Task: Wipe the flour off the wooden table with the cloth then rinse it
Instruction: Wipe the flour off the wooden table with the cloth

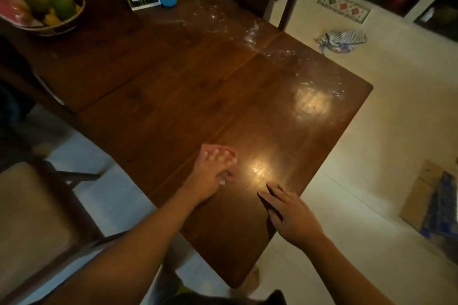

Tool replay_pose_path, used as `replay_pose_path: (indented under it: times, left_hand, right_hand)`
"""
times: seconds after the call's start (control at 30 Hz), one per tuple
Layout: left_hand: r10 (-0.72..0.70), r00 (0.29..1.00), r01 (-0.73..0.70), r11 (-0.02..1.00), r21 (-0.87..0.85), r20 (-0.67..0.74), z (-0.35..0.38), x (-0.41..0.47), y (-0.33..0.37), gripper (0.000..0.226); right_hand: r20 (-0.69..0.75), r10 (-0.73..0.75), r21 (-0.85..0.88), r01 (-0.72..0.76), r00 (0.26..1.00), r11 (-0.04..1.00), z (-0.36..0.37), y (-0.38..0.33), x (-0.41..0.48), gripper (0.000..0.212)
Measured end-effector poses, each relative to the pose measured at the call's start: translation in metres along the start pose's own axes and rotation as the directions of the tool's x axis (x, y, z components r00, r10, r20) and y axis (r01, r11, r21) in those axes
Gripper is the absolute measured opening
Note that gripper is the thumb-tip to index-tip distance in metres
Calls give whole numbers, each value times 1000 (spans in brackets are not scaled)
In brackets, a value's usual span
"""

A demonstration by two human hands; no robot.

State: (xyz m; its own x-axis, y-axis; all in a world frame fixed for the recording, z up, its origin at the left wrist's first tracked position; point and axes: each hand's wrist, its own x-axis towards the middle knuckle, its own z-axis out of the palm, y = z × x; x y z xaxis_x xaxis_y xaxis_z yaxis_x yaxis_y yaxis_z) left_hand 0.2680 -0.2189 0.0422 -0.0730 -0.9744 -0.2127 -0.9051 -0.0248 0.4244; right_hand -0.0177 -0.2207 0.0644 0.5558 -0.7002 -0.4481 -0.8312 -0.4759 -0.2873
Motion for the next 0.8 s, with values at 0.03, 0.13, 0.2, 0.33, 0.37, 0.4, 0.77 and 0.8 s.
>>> replay_pose_path:
  times: [0.03,0.13,0.2,0.33,0.37,0.4,0.77,0.8]
  left_hand:
    - [77,995,-78,997,12,58,7,-9,9,63]
    - [196,964,-205,978,35,179,17,-27,9,67]
    - [167,967,-171,985,3,195,9,-25,-8,74]
    - [-233,972,233,967,-108,13,-24,0,-24,61]
    - [-310,951,308,945,-113,-4,-32,10,-23,57]
    - [-353,936,349,930,-116,-8,-38,19,-23,55]
    - [-500,850,514,857,50,-163,-40,110,-21,56]
    - [-485,852,511,853,108,-198,-33,108,-14,58]
  right_hand:
    - [13,4,-7,-3,1000,1000,-1,9,-4,55]
    - [75,9,-34,-7,997,999,-3,21,-5,55]
    - [96,-17,-52,22,995,998,-6,23,1,55]
    - [142,-63,-73,74,988,995,-12,31,11,56]
    - [148,-71,-69,82,987,994,-13,33,12,56]
    - [149,-82,-63,92,985,994,-15,34,13,55]
    - [71,-149,-9,150,986,989,-33,44,40,51]
    - [67,-160,10,159,985,987,-36,48,46,51]
